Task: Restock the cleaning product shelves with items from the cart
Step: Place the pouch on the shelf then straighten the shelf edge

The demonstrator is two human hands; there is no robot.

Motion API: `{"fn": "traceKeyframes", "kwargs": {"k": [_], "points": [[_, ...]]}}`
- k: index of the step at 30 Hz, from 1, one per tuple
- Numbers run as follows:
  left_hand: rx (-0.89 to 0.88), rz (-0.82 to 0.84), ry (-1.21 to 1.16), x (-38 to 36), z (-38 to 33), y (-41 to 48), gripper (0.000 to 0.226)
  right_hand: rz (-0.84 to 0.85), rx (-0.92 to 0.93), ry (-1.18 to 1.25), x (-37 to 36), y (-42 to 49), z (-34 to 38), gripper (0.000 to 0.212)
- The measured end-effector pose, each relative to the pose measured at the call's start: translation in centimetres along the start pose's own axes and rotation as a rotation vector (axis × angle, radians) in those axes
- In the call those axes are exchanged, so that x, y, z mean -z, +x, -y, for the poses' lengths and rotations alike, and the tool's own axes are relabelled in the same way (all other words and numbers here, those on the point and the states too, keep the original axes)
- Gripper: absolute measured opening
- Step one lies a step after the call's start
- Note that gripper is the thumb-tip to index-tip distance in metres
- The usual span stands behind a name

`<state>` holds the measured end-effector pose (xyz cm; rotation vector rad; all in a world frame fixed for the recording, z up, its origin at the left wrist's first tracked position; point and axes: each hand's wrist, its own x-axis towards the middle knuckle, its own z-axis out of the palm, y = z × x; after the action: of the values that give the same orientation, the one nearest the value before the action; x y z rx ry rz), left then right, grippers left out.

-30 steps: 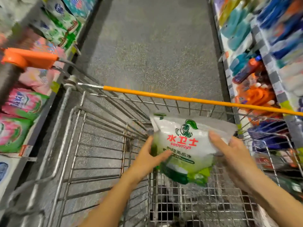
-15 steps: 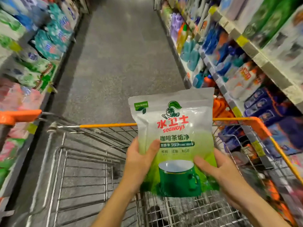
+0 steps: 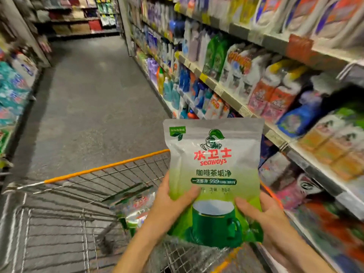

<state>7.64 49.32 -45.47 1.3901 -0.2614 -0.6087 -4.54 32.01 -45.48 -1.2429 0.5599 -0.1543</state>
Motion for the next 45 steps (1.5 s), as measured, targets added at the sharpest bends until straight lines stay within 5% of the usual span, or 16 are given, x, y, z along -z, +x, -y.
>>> {"fn": "traceKeyframes", "kwargs": {"k": [15,19,21,23,25,31,35,40,45], "points": [[-0.120,0.500,0.082,-24.7,-1.3,-8.6,0.053,-0.395,0.296,0.141,17.1,-22.6,5.1,0.083],[-0.150,0.686,0.118,-31.1,-2.2,-8.9,0.051,-0.561,0.356,0.225,20.0,-26.5,7.2,0.045],[-0.182,0.762,0.125,-34.6,-3.0,-8.9,0.039,-0.638,0.388,0.215,22.0,-27.7,8.1,0.063],[-0.231,0.817,0.145,-38.0,-3.8,-8.5,0.038,-0.746,0.418,0.167,24.0,-28.6,9.5,0.095],[-0.293,0.842,0.169,-41.2,-4.5,-7.7,0.044,-0.859,0.456,0.112,25.6,-28.8,11.0,0.104],[-0.381,1.004,0.135,-49.6,-7.7,-4.4,0.042,-1.036,0.650,-0.051,28.6,-28.7,16.4,0.070],[-0.486,1.047,0.063,-53.9,-9.9,-2.9,0.040,-1.193,0.757,-0.234,29.8,-27.0,19.5,0.090],[-0.677,1.021,0.083,-58.0,-11.9,-0.9,0.033,-1.489,0.796,-0.444,30.7,-25.4,23.0,0.080],[-0.796,0.997,0.290,-60.9,-11.9,0.8,0.049,-1.699,0.731,-0.684,31.8,-24.4,23.4,0.076]]}}
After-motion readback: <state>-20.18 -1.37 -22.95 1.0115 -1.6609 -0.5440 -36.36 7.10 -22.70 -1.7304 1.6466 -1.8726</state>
